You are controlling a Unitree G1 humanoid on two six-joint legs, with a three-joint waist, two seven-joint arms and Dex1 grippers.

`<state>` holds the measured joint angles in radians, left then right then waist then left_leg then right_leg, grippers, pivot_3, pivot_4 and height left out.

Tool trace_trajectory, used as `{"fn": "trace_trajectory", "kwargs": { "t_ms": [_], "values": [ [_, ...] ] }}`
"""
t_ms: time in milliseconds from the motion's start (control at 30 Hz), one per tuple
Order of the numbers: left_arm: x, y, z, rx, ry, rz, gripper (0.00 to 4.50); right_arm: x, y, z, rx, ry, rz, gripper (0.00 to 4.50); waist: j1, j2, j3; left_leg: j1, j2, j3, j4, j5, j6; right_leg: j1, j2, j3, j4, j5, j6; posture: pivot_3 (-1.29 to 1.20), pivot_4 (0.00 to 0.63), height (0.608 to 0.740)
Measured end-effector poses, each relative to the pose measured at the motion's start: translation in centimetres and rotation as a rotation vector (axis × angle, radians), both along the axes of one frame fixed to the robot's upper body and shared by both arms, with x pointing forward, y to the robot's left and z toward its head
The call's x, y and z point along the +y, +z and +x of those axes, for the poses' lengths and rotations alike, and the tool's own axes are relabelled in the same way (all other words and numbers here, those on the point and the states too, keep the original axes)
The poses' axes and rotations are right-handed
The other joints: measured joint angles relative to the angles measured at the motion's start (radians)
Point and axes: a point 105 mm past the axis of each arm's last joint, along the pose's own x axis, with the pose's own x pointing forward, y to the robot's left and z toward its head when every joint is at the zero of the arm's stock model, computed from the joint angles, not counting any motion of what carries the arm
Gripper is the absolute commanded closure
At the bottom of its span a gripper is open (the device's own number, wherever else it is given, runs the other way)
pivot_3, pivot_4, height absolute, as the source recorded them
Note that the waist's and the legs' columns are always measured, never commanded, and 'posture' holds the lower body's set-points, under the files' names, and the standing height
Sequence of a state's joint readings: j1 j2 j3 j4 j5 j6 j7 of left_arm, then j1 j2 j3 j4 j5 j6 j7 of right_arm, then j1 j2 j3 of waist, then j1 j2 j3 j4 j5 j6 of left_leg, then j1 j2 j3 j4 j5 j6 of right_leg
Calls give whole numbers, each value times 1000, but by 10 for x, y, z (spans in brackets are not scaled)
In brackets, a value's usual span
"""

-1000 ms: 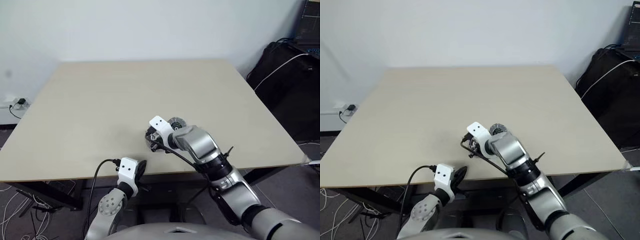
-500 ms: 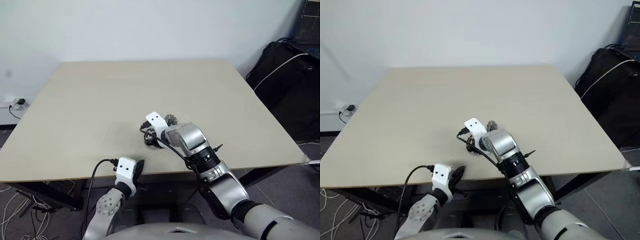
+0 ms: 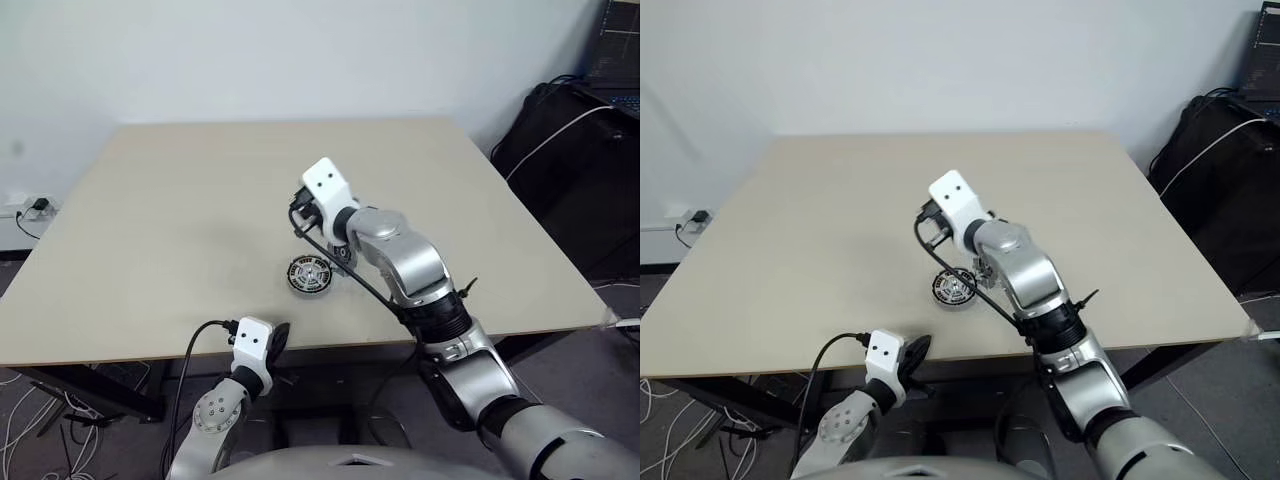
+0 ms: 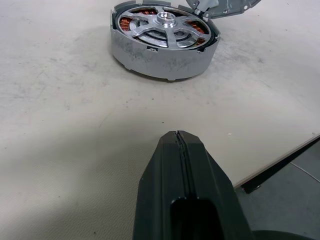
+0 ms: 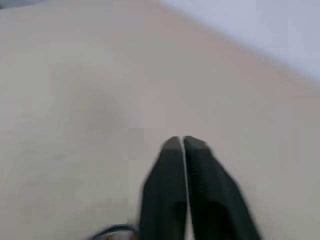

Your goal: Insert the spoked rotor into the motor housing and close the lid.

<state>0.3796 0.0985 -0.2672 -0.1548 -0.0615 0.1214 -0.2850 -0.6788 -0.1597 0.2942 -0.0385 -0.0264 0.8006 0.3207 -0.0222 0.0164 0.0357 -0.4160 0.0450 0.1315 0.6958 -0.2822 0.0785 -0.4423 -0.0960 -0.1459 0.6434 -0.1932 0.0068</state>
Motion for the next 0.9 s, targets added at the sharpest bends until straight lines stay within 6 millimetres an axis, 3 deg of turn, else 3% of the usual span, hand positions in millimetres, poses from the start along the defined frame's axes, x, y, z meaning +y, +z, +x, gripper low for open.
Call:
{"fn": "trace_trajectory", "kwargs": {
  "t_ms": [100, 200, 433, 600, 767, 900],
  "values": [
    [0, 0, 0, 0, -3, 2, 4500, -38, 3, 16, -100, -151, -90, 4471, 0, 0, 0, 0, 0, 1, 0, 0, 0, 0, 0, 0, 0, 0, 0, 0, 0, 740],
    [1, 0, 0, -1, -4, 5, 4500, -79, -16, 23, -82, -291, -178, 4471, 0, 0, 0, 0, 0, 1, 0, 0, 0, 0, 0, 1, 0, 0, 0, 0, 0, 740],
    [1, 0, 0, -3, -7, 11, 4500, -126, -63, 12, 50, -369, -348, 4471, -4, 0, 0, 1, 0, 2, -1, 0, 0, 0, 0, 1, 0, 0, 0, 0, 0, 740],
    [3, 0, 1, -5, -12, 19, 4500, -114, -107, -15, 246, -248, -351, 4471, -7, 1, 0, 2, 1, 2, -1, 0, 0, 0, 0, 1, 1, 0, 0, 0, 0, 740],
    [2, 0, 1, -5, -19, 19, 4500, -73, -94, -23, 263, -103, -185, 4471, -4, 1, 1, 2, 1, 1, -1, 0, 0, 0, 0, 1, 1, 0, 0, 0, 0, 740],
    [3, 0, 0, -2, -21, 21, 4500, -56, -83, -27, 273, -34, -69, 4471, 4, 1, 1, 1, 0, 1, -1, 0, 1, 1, 0, 1, 0, 0, 0, 0, 0, 740]
  ]
}}
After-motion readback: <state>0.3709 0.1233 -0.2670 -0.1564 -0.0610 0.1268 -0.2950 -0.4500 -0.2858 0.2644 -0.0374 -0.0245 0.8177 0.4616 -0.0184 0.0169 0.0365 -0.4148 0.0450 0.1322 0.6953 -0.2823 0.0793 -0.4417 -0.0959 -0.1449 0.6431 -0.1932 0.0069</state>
